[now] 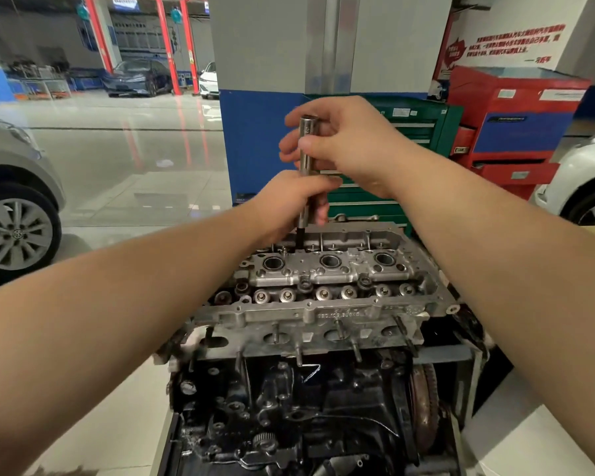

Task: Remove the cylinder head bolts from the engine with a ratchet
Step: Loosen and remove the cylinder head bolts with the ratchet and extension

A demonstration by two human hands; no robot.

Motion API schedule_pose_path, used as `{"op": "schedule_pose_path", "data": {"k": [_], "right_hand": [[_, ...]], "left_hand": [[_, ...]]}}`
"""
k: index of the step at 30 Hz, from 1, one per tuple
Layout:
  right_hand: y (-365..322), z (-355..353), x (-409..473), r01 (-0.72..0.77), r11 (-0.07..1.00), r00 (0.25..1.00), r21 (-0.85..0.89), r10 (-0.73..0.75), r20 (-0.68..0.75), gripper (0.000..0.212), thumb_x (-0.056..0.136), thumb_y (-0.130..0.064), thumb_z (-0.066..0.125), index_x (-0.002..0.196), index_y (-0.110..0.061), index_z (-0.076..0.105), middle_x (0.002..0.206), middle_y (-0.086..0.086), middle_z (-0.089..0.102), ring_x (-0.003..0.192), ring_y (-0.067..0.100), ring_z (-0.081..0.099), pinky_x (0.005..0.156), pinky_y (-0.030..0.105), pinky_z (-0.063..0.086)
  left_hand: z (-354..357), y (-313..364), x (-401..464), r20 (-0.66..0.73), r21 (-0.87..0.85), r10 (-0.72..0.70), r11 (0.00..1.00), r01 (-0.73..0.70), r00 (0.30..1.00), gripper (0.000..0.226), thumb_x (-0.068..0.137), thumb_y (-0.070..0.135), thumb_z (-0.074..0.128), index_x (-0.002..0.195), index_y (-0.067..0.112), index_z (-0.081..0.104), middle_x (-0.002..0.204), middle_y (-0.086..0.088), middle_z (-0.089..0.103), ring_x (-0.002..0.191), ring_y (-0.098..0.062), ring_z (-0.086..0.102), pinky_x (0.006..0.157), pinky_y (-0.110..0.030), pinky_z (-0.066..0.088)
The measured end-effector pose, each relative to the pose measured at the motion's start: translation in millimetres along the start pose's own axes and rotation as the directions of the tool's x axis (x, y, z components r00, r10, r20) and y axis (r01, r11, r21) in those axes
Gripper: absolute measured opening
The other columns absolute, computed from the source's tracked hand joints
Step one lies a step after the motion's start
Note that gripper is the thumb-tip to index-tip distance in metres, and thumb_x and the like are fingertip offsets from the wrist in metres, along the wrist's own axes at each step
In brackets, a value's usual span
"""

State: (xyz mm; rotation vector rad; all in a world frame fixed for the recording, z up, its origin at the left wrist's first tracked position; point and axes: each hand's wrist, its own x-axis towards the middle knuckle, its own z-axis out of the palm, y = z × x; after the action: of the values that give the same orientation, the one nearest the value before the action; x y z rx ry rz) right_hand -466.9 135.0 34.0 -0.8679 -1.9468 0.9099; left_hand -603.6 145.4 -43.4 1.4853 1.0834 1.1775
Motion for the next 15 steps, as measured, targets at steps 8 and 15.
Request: {"op": "schedule_pose_path", "data": {"k": [8, 15], "right_hand": [[-0.3, 28.8, 5.9, -0.029, 0.831, 0.909, -0.555, -0.209, -0.361, 0.037, 0.074, -0.044, 0.088, 0.091, -0.018, 0.069, 0.077, -0.008, 0.064, 0.068, 0.0, 0.057, 0.058, 0.02, 0.044], [7.3, 7.2, 3.6, 0.022, 0.986, 0.991, 0.166, -0.044, 0.128, 0.038, 0.096, 0.008, 0.056, 0.131, -0.007, 0.057, 0.111, 0.014, 0.075, 0.106, 0.026, 0.074, 0.099, 0.046, 0.057]], "left_hand": [[50.9, -4.8, -13.3, -0.563, -0.025, 0.06, 0.996, -0.09, 0.824, 0.011, 0.093, 0.021, 0.053, 0.084, 0.017, 0.049, 0.076, -0.002, 0.056, 0.068, -0.021, 0.048, 0.063, -0.036, 0.037], [-6.3, 8.9, -6.3, 0.116, -0.132, -0.014, 0.991, 0.029, 0.993, 0.041, 0.095, 0.014, 0.051, 0.055, 0.017, 0.038, 0.046, -0.003, 0.032, 0.047, -0.022, 0.031, 0.058, -0.036, 0.034]]}}
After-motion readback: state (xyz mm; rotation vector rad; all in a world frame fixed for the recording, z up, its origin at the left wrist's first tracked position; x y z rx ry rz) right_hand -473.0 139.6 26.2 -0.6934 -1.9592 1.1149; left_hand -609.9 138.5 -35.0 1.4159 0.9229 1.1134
